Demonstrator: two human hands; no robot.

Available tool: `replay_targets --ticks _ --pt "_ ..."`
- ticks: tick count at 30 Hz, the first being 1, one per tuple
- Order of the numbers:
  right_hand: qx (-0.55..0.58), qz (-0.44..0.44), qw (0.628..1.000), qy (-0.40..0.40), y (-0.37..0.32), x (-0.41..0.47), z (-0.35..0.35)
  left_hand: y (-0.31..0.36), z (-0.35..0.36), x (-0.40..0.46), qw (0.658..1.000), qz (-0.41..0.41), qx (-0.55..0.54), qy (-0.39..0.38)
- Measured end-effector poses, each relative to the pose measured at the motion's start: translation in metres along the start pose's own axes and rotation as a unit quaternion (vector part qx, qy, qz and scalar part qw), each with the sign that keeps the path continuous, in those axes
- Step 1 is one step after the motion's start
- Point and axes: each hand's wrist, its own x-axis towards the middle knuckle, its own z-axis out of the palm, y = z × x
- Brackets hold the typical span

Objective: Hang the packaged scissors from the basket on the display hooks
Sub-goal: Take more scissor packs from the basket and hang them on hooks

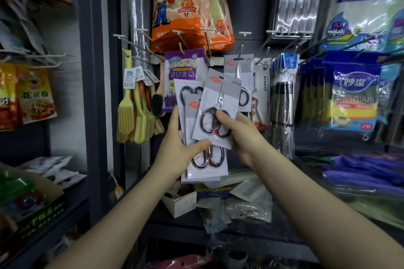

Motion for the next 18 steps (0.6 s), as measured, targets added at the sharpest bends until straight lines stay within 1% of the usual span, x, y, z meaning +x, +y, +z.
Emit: replay_targets --ticks 3,5,7,10,13,18 --pt "-0.006 -0.029 0.998 0.060 -0.017 0.014 -0.014 0.001 0.000 0.002 1.000 -0.008 -0.003 -0.003" --pt "-0.018 -0.054 0.995 0.086 -0.030 0.025 -0.027 0.002 -0.002 0.006 1.000 -0.015 0.010 0.017" --pt "-0.031 -0.079 0.993 0.084 -0.044 0.034 -0.034 0.005 -0.006 0.014 0.999 -0.014 0.030 0.041" --pt "-0.086 -0.108 0.986 0.091 -0.060 0.045 -0.033 0.013 -0.004 0.025 0.996 -0.002 0.070 0.057" --pt "-0.098 -0.129 0.981 0.105 -0.070 0.058 -0.029 0.017 0.000 0.034 0.994 0.016 0.084 0.069" --pt "-0.115 -0.123 0.980 0.105 -0.071 0.067 -0.028 0.022 0.005 0.039 0.993 0.029 0.089 0.077"
